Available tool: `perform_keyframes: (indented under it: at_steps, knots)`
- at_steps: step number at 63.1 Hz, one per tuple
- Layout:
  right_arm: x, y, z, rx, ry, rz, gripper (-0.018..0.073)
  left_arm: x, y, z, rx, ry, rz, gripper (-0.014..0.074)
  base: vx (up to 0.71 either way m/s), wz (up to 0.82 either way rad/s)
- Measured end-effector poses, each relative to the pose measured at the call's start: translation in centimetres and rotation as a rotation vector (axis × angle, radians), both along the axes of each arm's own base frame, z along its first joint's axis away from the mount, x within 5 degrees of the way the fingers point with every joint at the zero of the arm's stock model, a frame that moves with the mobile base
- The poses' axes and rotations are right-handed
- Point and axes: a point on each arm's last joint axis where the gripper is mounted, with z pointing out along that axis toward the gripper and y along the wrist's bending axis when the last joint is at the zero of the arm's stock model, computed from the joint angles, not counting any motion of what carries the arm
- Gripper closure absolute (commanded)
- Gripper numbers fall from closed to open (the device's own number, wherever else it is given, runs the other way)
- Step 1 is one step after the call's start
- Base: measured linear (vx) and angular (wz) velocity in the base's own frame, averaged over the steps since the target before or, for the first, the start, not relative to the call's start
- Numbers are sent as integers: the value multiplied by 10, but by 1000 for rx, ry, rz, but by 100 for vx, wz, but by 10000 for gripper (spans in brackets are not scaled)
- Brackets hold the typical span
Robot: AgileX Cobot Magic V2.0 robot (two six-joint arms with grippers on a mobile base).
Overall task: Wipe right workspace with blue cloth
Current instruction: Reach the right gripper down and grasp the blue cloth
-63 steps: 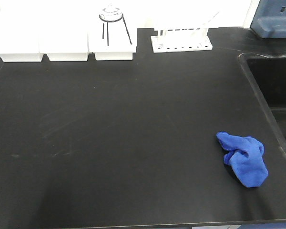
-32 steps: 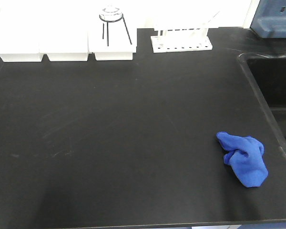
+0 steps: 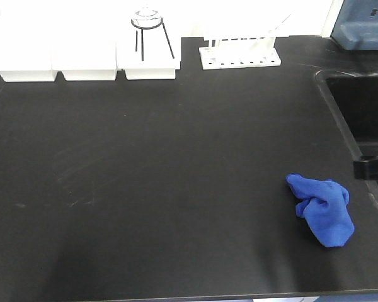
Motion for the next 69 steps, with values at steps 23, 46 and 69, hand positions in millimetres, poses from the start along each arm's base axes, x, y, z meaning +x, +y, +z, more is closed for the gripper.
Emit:
perform_keyframes:
  at_steps: [23,46,69]
  knots:
    - [42,0,-45,-21,199,3,-83,0,0,0,0,0,0,602,0,0]
    - [81,0,-116,-50,402,17,-1,0,0,0,0,0,0,602,0,0]
    - [92,0,-145,-55,469,16,526,0,0,0,0,0,0,602,0,0]
